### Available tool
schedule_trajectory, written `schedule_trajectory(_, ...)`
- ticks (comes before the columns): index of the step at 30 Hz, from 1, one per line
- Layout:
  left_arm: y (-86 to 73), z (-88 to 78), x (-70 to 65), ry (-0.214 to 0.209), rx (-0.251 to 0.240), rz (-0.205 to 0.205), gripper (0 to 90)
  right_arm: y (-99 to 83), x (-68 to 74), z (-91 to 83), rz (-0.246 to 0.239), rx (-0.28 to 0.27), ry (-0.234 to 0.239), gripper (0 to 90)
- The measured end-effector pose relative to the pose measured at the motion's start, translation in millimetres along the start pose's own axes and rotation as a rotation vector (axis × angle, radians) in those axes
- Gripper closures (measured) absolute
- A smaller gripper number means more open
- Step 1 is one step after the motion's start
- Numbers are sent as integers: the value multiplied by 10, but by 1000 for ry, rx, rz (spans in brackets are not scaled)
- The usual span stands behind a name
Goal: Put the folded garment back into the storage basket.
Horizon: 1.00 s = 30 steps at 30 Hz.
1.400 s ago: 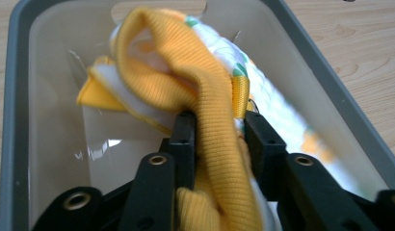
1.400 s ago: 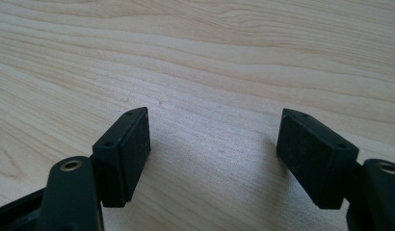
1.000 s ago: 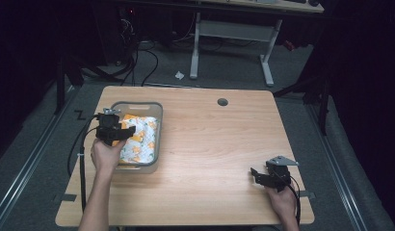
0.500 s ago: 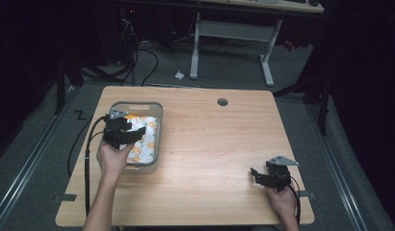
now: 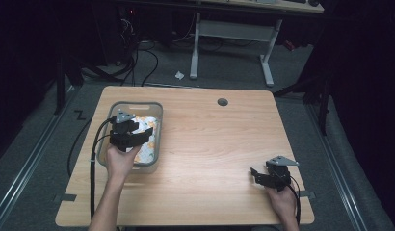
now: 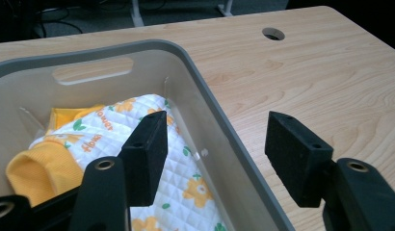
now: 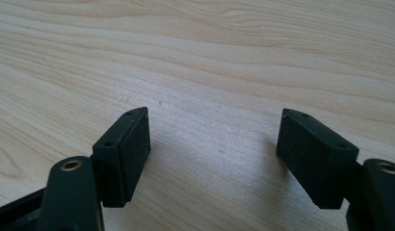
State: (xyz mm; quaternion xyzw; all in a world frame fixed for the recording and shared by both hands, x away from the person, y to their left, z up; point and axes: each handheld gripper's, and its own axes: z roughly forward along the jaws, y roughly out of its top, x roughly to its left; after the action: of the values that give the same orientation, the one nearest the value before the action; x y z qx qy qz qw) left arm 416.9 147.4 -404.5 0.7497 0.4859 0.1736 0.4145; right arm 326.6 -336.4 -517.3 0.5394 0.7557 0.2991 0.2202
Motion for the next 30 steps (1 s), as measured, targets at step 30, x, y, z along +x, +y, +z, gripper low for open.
schedule_trajectory(30, -72, -22, -355, -141, -15, 9, 379, 0, 0, 0, -1, 0, 0, 278)
